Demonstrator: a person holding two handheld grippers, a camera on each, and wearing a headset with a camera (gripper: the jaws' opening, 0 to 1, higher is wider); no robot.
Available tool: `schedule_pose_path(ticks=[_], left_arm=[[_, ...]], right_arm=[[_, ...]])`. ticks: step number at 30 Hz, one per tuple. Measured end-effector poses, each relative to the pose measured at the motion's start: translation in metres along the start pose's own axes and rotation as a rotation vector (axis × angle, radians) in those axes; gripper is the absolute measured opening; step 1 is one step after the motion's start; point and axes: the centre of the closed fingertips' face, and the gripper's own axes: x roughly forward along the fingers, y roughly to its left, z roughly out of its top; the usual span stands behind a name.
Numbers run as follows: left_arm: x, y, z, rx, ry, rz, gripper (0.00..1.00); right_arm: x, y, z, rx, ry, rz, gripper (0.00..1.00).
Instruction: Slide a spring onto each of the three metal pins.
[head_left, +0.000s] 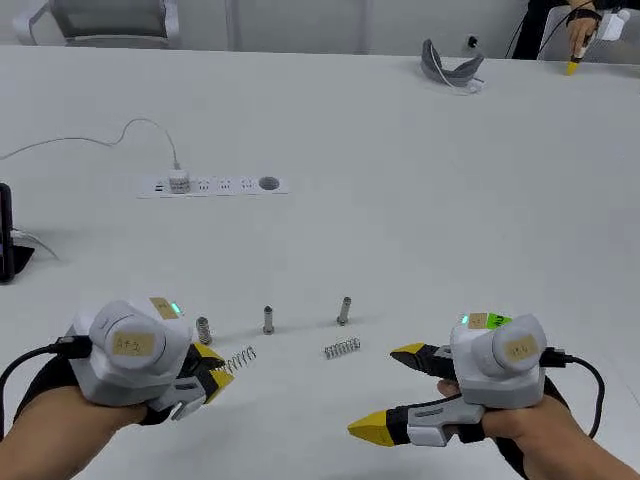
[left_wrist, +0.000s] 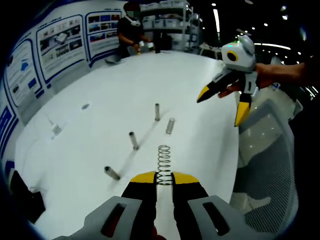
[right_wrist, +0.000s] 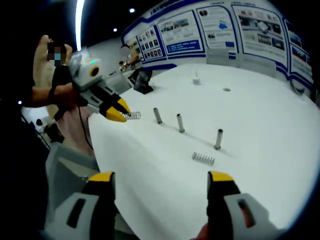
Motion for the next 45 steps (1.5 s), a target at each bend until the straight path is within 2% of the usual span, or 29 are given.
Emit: schedule_pose_path(ticks=[7,19,23,32,42,45], left_arm=[[0.001,-0.009,0.002,0.021,0.002,-0.02,0.11],[0.004,-0.027,0.017,0.061,-0.013,-0.064,0.11],[0.006,-0.034,0.022,0.081,-0.016,-0.08,0.11],[0.006,-0.05,0.037,0.116,-0.039,-0.117,0.11],[0.005,-0.067,0.046,0.155,-0.052,-0.157,0.11],[0.005,-0.069,0.048,0.159,-0.057,-0.162,0.11]], right_arm=[[0.003,0.005,0.01,0.015,-0.049,0.022,0.71],[0.01,0.012,0.028,0.071,-0.119,0.07,0.61],[0.012,0.018,0.038,0.098,-0.153,0.101,0.56],[0.018,0.033,0.048,0.135,-0.176,0.174,0.44],[0.024,0.05,0.056,0.217,-0.2,0.268,0.3],[0.025,0.053,0.056,0.225,-0.197,0.283,0.25]])
